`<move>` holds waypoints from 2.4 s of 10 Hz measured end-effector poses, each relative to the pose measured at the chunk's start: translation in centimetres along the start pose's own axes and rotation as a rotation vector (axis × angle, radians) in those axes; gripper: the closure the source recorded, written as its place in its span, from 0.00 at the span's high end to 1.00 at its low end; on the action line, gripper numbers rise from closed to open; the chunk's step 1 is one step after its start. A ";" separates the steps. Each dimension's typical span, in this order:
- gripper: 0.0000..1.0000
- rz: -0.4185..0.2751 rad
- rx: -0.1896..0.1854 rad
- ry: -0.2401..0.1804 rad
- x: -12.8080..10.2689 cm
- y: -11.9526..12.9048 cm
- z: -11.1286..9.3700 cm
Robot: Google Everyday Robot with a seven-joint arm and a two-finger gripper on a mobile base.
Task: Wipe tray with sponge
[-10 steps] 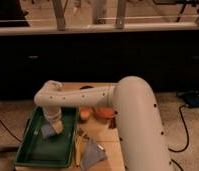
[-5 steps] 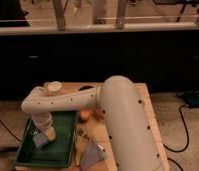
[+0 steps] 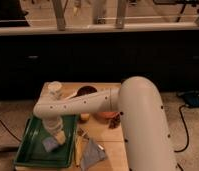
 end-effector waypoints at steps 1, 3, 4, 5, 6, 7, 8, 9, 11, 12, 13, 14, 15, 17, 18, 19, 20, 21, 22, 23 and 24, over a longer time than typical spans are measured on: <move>0.02 0.019 0.010 0.009 1.4 -0.5 -0.4; 0.02 0.026 0.016 0.029 3.0 -2.3 -0.8; 0.02 0.017 0.022 0.035 3.2 -3.9 -0.9; 0.02 0.004 0.025 0.036 2.9 -4.9 -0.9; 0.02 -0.017 0.028 0.034 2.1 -5.8 -0.9; 0.02 -0.058 0.028 0.029 0.3 -6.9 -0.7; 0.02 -0.082 0.026 0.026 -0.8 -7.2 -0.5; 0.02 -0.123 0.018 0.018 -2.8 -7.1 -0.1; 0.02 -0.156 0.018 -0.008 -5.3 -5.6 0.8; 0.02 -0.154 0.015 -0.014 -5.4 -4.8 1.1; 0.02 -0.142 0.015 -0.022 -5.0 -3.8 1.3; 0.02 -0.118 0.018 -0.027 -3.9 -2.2 1.4; 0.02 -0.093 0.026 -0.031 -2.8 -1.0 1.3; 0.02 -0.029 0.048 -0.027 0.3 0.5 0.7; 0.02 -0.017 0.054 -0.023 1.2 0.3 0.5; 0.02 0.001 0.060 -0.015 2.6 -0.3 0.1; 0.02 0.005 0.069 -0.013 3.1 -1.1 -0.2; 0.02 0.004 0.069 -0.006 3.2 -1.9 -0.5; 0.02 -0.006 0.076 -0.007 2.7 -3.3 -0.7; 0.02 -0.025 0.078 -0.006 1.7 -4.8 -0.8; 0.02 -0.049 0.080 -0.009 0.4 -6.2 -0.8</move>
